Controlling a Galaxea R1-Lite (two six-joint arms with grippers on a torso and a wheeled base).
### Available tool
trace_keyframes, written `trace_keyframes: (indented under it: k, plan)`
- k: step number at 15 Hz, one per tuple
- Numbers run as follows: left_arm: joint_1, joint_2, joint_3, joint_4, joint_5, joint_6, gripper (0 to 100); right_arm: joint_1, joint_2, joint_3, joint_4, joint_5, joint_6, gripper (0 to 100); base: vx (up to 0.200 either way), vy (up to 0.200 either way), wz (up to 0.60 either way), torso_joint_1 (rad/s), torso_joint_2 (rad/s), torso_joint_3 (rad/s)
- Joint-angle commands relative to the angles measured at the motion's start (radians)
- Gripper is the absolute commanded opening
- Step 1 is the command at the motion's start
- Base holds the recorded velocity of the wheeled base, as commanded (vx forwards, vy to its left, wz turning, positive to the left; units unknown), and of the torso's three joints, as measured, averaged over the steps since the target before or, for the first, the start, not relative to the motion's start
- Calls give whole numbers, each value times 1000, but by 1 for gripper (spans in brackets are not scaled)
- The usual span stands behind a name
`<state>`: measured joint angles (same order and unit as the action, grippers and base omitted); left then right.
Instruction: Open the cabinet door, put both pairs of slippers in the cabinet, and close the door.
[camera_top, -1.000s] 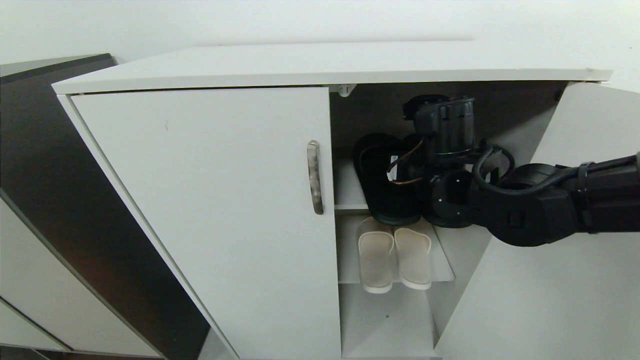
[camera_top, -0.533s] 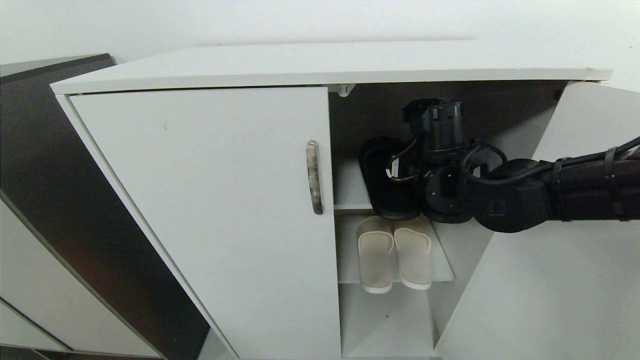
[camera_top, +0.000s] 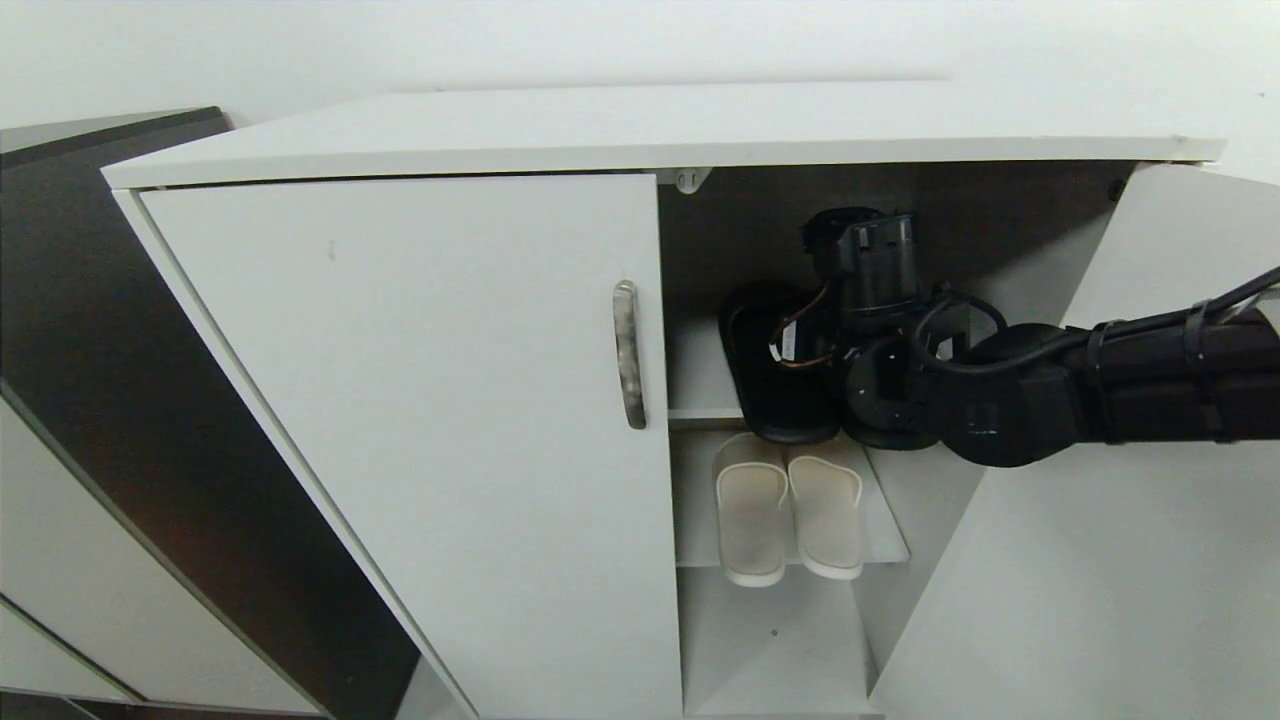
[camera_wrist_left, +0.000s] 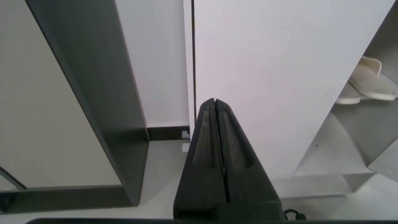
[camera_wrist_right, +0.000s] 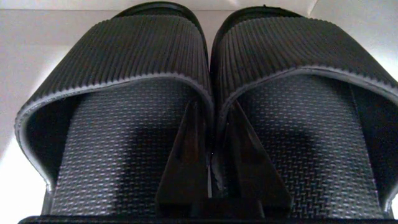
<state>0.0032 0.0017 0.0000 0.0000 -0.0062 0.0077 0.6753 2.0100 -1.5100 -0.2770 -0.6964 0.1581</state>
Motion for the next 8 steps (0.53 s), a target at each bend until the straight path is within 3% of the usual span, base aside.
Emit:
trace_keyframes:
  k: [1,2,8]
  plan:
    - [0,0,0,0,0,0,0,0,6,1,-1,0,5,0,0,0,0,0,0,0]
    - [0,0,0,0,0,0,0,0,6,1,1,0,8,100,0,0,0,0,0,0]
    - [0,0,0,0,0,0,0,18,-47,63,1,-6,8,100,0,0,0,0,0,0]
